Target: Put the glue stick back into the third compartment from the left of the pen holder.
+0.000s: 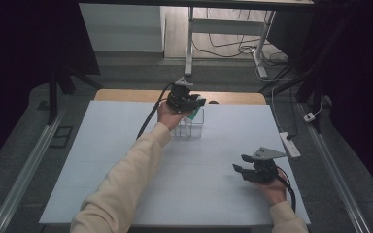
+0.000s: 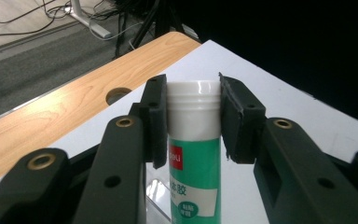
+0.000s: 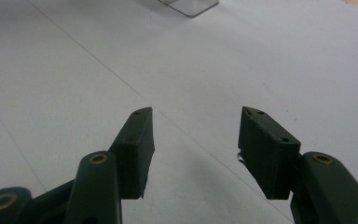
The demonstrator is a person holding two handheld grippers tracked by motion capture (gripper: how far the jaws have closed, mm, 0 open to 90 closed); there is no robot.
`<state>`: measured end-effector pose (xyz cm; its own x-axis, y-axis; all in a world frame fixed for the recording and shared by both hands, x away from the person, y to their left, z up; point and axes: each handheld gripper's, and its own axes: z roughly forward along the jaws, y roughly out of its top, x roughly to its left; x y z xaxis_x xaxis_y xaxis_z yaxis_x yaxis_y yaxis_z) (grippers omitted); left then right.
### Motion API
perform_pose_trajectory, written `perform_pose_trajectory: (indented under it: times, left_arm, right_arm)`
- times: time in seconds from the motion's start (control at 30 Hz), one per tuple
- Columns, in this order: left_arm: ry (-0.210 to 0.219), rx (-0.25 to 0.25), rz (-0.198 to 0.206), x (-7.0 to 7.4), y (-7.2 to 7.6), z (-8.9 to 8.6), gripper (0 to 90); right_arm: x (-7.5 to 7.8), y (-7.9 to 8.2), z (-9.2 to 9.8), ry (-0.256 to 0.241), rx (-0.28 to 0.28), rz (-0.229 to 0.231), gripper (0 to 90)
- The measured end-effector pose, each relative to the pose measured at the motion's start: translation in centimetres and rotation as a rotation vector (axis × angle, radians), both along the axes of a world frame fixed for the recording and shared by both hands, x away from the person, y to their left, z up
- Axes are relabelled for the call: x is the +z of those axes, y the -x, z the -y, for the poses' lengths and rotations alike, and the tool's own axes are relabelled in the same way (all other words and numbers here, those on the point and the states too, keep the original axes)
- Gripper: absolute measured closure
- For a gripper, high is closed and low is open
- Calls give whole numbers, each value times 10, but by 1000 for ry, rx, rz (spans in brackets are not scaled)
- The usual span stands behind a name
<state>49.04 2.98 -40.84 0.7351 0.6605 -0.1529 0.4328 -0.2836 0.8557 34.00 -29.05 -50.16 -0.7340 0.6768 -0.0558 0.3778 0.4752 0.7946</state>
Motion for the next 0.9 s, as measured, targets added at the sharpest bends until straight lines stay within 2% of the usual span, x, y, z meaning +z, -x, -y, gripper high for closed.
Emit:
perform_pose_trajectory:
  times: [0.17,0.43,0.57,0.6,0.67,0.73,0.9]
  left_arm:
    - [10,21,3,-4,-7,5,645]
    - [17,29,-5,-9,-12,6,644]
    - [3,28,-9,-10,-13,6,638]
    - [1,26,-9,-11,-13,5,620]
    - [-5,30,-6,-10,-12,4,499]
    - [1,18,-9,-10,-10,1,442]
    - [1,-3,-3,-8,-4,-6,412]
  right_arm:
    - [-1,0,1,5,2,-5,448]
    - [-2,1,1,2,0,-7,448]
    - [-2,1,1,4,2,-9,448]
    - [-2,1,1,5,3,-10,448]
    - [-3,0,1,4,3,-12,448]
    - [-3,0,2,7,3,-14,447]
    - [-3,0,1,9,4,-13,447]
